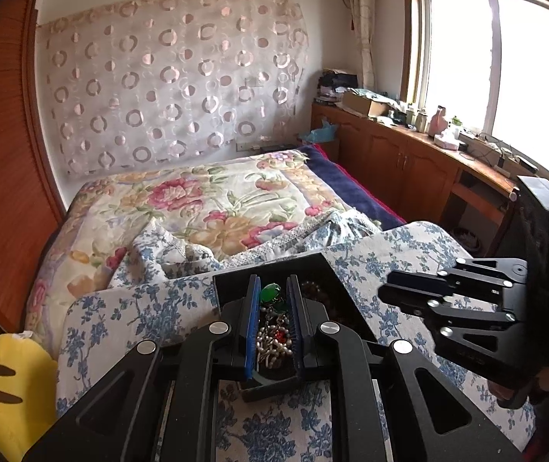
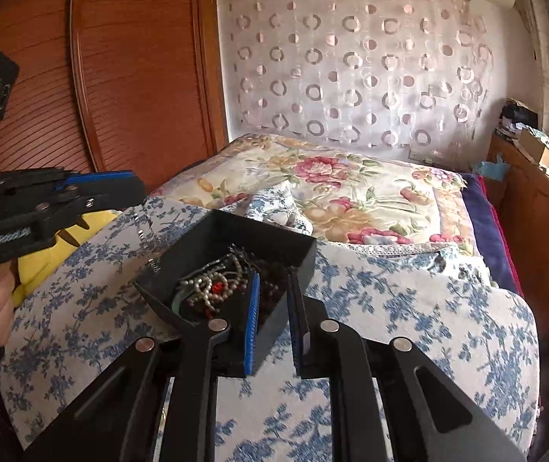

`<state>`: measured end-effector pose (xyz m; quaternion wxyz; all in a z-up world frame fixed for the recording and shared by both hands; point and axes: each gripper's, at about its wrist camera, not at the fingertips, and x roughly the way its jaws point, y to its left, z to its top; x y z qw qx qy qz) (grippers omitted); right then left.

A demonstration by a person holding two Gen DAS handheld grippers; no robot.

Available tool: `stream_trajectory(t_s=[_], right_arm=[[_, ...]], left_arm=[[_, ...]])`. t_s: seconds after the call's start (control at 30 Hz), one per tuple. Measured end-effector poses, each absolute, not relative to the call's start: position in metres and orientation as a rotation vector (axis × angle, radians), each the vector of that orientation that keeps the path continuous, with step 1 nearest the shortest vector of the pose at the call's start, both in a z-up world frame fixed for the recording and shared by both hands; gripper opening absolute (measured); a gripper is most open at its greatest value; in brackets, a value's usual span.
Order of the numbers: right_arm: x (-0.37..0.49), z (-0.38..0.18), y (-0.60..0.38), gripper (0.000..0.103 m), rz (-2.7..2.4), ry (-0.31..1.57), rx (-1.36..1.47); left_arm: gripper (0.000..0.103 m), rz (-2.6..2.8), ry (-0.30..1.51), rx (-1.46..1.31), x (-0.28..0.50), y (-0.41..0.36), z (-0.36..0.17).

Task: Organize jewelry
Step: 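Lower the green pendant into the box while the right tool drops the bracelet in, then move both tools back over the gold ring and the small brooch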

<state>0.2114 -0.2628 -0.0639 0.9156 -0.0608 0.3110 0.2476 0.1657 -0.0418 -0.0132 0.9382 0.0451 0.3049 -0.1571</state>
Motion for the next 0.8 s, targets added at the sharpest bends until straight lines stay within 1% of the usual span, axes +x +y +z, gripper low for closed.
stream_trajectory(t_s=[0.23, 0.33, 0.4, 0.53, 0.6, 0.8], right_arm=[[0.197, -0.068, -0.272, 0.016, 0.502, 0.635, -0.13], [0.19, -0.07, -0.274, 0.016, 0.508, 0.633, -0.133], [0.187, -0.07, -0.274, 0.016, 0.517, 0.632, -0.136], [0.18, -0.071, -0.274, 0.016, 0.529, 0.632, -0.13], [0.176, -0.075, -0.275, 0.016, 0.538, 0.642, -0.128], [0.164, -0.094, -0.27, 0.016, 0.554, 0.682, -0.166]], left_arm=[[0.013, -0.31, 0.634, 0.115, 0.173, -0.052, -0.021], [0.016, -0.305, 0.644, 0.116, 0.174, -0.053, -0.023], [0.029, -0.305, 0.642, 0.117, 0.172, -0.053, -0.023], [0.036, -0.306, 0.645, 0.118, 0.169, -0.053, -0.023], [0.053, -0.308, 0.643, 0.115, 0.165, -0.051, -0.025], [0.077, -0.321, 0.648, 0.094, 0.149, -0.042, -0.031]])
